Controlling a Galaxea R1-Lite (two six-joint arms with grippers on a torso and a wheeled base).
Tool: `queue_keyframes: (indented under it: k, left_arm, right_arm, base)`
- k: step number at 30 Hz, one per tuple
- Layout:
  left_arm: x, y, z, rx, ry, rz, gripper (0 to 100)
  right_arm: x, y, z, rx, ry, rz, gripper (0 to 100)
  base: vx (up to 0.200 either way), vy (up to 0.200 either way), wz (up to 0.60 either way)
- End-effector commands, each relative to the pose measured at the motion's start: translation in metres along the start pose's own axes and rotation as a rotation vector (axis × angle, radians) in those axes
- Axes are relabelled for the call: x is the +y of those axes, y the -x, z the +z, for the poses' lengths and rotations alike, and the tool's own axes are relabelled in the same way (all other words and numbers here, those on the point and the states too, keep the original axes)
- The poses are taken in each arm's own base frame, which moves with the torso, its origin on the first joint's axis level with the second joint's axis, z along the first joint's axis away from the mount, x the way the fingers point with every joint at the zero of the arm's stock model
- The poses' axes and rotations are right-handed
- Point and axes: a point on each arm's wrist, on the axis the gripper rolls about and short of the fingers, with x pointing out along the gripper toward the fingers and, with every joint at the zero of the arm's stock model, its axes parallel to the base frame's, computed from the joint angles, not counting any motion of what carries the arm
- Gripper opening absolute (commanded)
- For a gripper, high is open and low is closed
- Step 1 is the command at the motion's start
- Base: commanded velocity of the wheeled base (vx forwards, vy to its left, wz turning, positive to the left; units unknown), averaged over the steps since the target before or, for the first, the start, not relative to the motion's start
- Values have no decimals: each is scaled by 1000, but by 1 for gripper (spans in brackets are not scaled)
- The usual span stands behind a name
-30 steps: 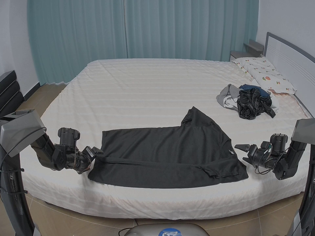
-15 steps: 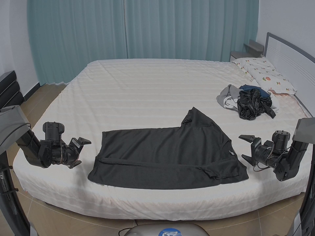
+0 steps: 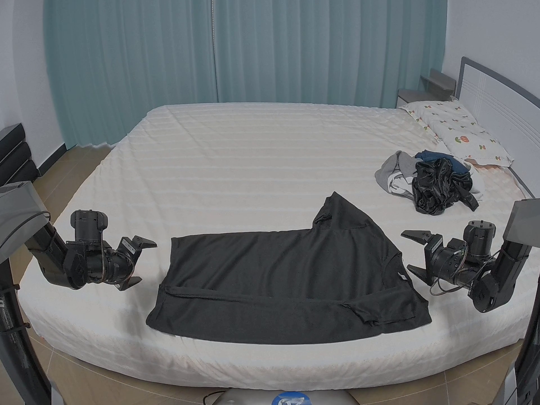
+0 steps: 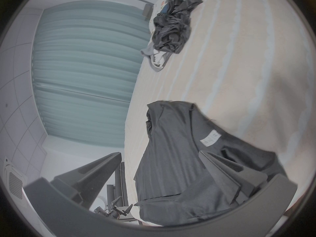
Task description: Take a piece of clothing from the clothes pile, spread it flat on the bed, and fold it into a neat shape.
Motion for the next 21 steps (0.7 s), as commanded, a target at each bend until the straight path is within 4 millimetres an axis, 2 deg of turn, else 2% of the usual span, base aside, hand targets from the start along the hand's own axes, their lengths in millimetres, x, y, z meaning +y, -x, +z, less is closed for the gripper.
queue_keyframes:
  k: [1, 5, 6, 9, 12, 13, 15, 21]
  left_arm:
    - [1, 0, -2, 5, 0, 2, 100]
    - [1, 1, -2, 7, 2, 3, 100]
    - [1, 1, -2, 7, 2, 3, 100]
    - [1, 0, -2, 7, 1, 3, 100]
    - [2, 0, -2, 9, 0, 5, 100]
    - [2, -1, -2, 9, 1, 6, 100]
    - [2, -1, -2, 9, 1, 6, 100]
    - [3, -2, -3, 11, -1, 7, 100]
  right_arm:
    - [23, 14, -5, 15, 6, 11, 100]
    - [22, 23, -18, 10, -13, -71, 100]
    - [17, 27, -34, 7, -11, -128, 100]
    - [10, 34, -49, -2, -8, -188, 100]
    - [4, 40, -58, 14, -7, -218, 100]
    - [0, 44, -69, 54, -6, -242, 100]
    - [-4, 44, -77, 76, -11, -259, 100]
    - [-10, 37, -77, 66, -41, -263, 100]
  base:
    - [-200, 0, 0]
    - [-200, 0, 0]
    - [-200, 0, 0]
    - [-200, 0, 0]
    - [0, 0, 0]
    - [0, 0, 0]
    - [0, 0, 0]
    - [0, 0, 0]
